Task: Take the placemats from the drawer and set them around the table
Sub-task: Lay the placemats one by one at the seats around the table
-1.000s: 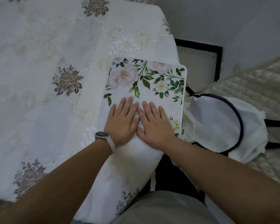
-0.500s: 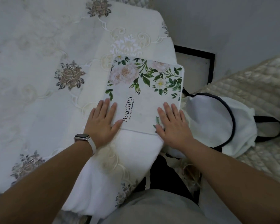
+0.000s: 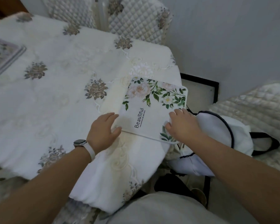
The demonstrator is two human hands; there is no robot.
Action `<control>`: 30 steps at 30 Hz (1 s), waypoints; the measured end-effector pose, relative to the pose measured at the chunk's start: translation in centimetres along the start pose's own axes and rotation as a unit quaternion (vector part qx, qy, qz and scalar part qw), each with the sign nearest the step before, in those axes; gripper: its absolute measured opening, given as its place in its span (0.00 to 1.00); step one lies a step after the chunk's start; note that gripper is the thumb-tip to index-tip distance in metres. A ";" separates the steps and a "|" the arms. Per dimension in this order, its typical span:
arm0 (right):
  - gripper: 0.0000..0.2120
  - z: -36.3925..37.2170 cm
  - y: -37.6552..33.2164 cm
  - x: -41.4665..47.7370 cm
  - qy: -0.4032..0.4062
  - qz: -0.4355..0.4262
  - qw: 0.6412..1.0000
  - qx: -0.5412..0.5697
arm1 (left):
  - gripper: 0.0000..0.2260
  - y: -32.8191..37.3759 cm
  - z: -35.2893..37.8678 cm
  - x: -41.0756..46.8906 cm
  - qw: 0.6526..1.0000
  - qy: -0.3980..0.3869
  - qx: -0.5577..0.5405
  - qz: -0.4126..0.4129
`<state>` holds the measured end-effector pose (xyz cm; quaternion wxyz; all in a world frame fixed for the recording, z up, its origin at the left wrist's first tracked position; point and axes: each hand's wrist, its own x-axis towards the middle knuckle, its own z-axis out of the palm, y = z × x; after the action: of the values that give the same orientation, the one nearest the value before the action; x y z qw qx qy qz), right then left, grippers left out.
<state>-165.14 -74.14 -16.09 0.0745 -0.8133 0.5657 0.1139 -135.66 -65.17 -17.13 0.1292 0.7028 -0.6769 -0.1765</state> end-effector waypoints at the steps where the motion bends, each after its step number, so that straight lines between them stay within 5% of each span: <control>1: 0.20 -0.6 -0.5 0.1 0.010 -0.024 1.000 0.005 | 0.28 0.6 -0.6 -0.5 1.000 0.009 0.012 0.008; 5: 0.21 -2.9 -2.6 0.8 0.030 -0.106 0.994 0.024 | 0.21 2.2 -2.7 -2.1 0.997 0.048 0.065 0.008; 12: 0.21 -6.6 -5.0 1.0 0.039 -0.251 0.966 0.049 | 0.23 4.6 -5.1 -6.4 0.984 0.087 0.111 -0.110; 30: 0.25 -9.3 -11.9 -5.4 0.052 -0.541 0.839 0.037 | 0.23 11.8 -6.6 -22.2 0.913 0.147 0.152 -0.348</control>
<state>-154.85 -67.48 -5.76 0.1248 -0.9912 0.0427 -0.0080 -144.04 -44.00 -4.55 0.0490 0.9232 -0.3812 -0.0003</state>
